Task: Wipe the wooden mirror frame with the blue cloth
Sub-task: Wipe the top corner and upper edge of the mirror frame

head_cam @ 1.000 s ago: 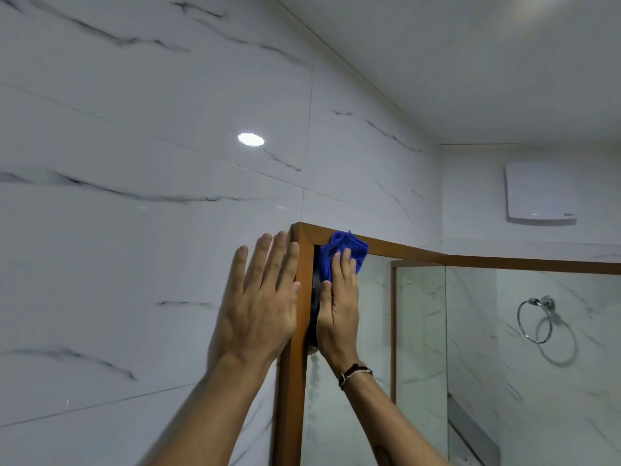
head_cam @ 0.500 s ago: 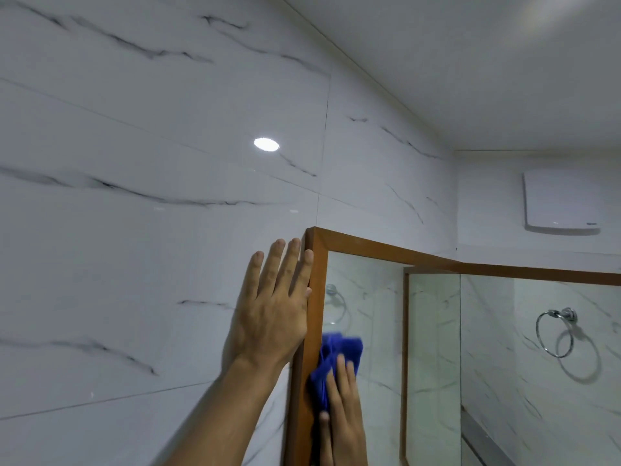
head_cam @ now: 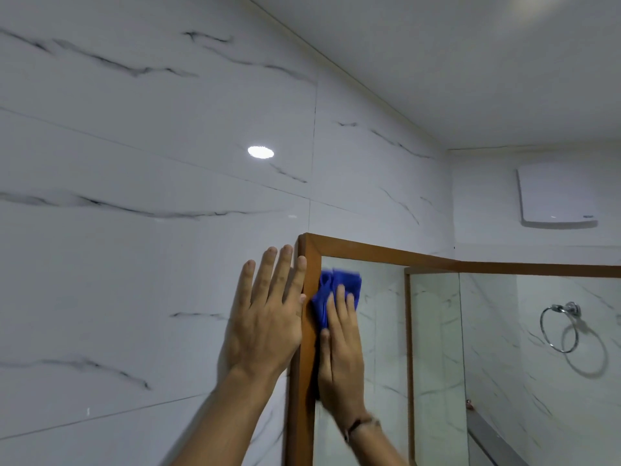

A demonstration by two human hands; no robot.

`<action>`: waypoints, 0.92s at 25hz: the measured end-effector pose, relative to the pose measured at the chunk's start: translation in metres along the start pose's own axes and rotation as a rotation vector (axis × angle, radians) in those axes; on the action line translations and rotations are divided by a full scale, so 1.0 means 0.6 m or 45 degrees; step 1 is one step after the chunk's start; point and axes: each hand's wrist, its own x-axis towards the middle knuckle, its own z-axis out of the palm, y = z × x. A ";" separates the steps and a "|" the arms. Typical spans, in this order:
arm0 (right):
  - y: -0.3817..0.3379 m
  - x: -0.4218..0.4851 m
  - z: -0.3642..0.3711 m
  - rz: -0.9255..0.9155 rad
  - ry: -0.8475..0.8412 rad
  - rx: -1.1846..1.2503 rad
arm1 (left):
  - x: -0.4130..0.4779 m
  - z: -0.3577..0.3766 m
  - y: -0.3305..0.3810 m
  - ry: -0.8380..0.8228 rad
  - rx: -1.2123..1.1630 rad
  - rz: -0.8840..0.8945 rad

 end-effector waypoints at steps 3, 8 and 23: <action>0.026 -0.129 -0.004 -0.113 -0.019 -0.107 | 0.001 0.003 0.001 0.000 0.041 0.000; -0.007 0.027 -0.012 0.048 -0.072 0.017 | 0.002 0.011 0.002 0.068 0.016 0.001; 0.030 -0.142 -0.022 -0.197 0.077 -0.399 | 0.001 0.040 -0.005 0.167 -0.036 0.012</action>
